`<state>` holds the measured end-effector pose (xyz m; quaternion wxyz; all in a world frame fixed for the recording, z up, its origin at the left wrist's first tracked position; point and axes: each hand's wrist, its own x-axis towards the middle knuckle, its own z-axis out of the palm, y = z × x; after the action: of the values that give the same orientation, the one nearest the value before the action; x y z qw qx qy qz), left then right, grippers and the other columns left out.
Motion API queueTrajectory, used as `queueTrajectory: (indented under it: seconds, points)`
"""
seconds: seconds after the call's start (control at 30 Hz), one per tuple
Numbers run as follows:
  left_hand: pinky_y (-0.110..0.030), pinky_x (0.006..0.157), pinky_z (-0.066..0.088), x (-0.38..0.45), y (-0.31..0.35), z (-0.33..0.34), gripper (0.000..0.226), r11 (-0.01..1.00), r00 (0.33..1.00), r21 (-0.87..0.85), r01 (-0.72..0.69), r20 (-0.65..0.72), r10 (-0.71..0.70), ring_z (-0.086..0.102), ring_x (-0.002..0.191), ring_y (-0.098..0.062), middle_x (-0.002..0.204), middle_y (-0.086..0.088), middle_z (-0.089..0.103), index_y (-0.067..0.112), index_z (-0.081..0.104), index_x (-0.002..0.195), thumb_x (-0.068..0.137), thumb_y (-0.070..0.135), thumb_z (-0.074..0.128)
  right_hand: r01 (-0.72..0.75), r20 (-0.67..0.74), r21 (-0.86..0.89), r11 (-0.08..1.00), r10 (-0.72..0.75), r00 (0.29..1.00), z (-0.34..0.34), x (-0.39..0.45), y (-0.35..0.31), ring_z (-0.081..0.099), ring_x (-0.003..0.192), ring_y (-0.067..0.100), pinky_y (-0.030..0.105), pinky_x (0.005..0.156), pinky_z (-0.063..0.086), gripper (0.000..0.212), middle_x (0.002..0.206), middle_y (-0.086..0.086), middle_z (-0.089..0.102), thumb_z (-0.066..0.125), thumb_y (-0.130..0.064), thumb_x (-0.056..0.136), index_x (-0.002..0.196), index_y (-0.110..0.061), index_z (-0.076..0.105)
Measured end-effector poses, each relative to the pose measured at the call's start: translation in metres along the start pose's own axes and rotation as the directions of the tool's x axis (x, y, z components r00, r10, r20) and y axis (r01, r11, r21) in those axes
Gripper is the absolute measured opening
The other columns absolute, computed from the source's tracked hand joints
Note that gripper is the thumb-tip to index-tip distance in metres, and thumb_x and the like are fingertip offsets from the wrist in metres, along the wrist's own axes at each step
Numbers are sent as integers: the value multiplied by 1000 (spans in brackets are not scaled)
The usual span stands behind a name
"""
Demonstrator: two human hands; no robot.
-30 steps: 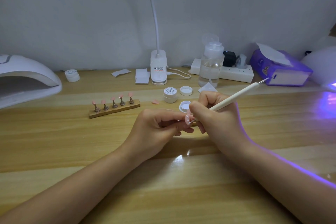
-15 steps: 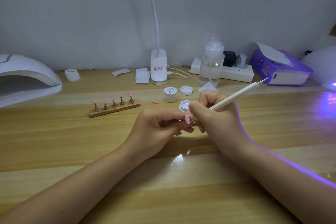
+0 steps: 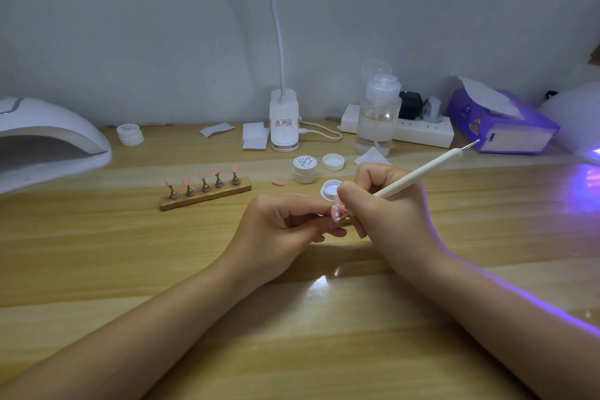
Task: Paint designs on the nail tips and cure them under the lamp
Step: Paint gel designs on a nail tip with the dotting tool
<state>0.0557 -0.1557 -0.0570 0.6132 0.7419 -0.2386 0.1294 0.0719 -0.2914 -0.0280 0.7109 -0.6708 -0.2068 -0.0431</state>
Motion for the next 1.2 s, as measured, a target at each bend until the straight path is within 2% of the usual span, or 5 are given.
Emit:
queueTrajectory:
  seconds: [0.63, 0.77, 0.9, 1.03, 1.2]
  points:
    - [-17, 58, 52, 0, 2, 1, 23, 1000, 1000, -4, 2, -10, -2, 69, 69, -6, 70, 16, 70, 21, 68, 92, 71, 15, 62, 5, -18, -18, 1000, -5, 1000, -1, 1, 2, 39, 29, 2, 12, 36, 31, 37, 32, -5, 46, 48, 13, 72, 45, -7, 36]
    - [-17, 58, 52, 1, 1, 1, 27, 1000, 1000, -3, 6, -16, -6, 69, 68, -6, 70, 15, 70, 15, 67, 98, 71, 15, 63, 1, -15, -18, 1000, -1, 1000, -1, 1, 3, 40, 30, 2, 11, 36, 31, 37, 32, -7, 46, 49, 13, 73, 44, -7, 36]
    - [-17, 58, 52, 0, 1, 1, 23, 1000, 1000, -2, 7, -9, -7, 69, 68, -4, 69, 16, 70, 21, 68, 93, 72, 15, 62, 1, -6, -18, 1000, -1, 1000, -1, 0, 2, 41, 30, 2, 11, 36, 31, 38, 34, -6, 48, 49, 13, 73, 44, -8, 37]
    - [-17, 58, 52, 0, 1, 1, 27, 1000, 1000, -7, 10, -12, -10, 68, 68, -5, 69, 15, 70, 15, 67, 99, 72, 15, 63, -6, -1, 11, 1000, 6, 1000, 0, 0, 1, 42, 31, 3, 11, 36, 32, 38, 35, -4, 49, 48, 15, 74, 45, -7, 37]
    - [-16, 57, 51, 0, 0, 1, 20, 1000, 1000, -13, 18, -11, -18, 69, 68, -5, 70, 15, 70, 22, 68, 90, 72, 15, 62, -5, -15, 0, 1000, 5, 1000, 0, 1, 1, 39, 29, 2, 10, 35, 30, 39, 31, -6, 45, 47, 16, 73, 45, -8, 36]
